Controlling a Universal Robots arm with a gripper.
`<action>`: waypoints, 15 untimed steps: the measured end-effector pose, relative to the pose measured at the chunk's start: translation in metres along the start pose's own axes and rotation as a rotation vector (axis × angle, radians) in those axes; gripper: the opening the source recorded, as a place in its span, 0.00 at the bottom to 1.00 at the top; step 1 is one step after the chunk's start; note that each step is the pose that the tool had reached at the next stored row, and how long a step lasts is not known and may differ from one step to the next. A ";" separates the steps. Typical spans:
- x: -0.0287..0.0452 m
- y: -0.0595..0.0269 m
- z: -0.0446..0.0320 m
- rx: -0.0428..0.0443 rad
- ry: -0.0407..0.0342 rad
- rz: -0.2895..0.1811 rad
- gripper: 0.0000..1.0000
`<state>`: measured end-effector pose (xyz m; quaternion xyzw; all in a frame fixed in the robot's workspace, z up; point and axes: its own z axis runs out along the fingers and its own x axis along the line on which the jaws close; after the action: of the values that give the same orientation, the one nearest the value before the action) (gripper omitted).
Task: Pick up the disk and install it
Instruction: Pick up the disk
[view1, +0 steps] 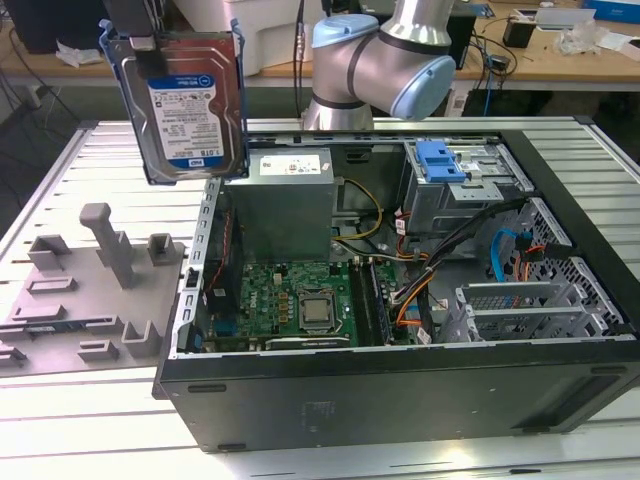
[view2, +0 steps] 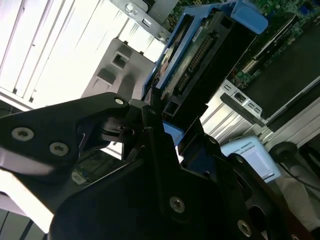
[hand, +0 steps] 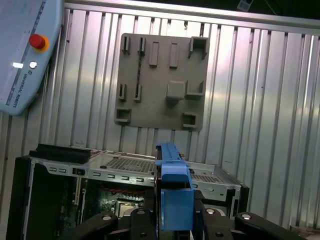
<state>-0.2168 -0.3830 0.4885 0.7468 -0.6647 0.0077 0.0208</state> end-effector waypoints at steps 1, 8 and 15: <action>0.0016 -0.0006 0.0001 0.0000 0.0000 0.002 0.36; 0.0173 -0.0006 0.0007 -0.0004 0.0001 0.008 0.36; 0.0396 0.0019 0.0016 -0.0004 0.0001 0.010 0.36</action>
<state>-0.2141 -0.4226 0.4885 0.7433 -0.6686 0.0077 0.0209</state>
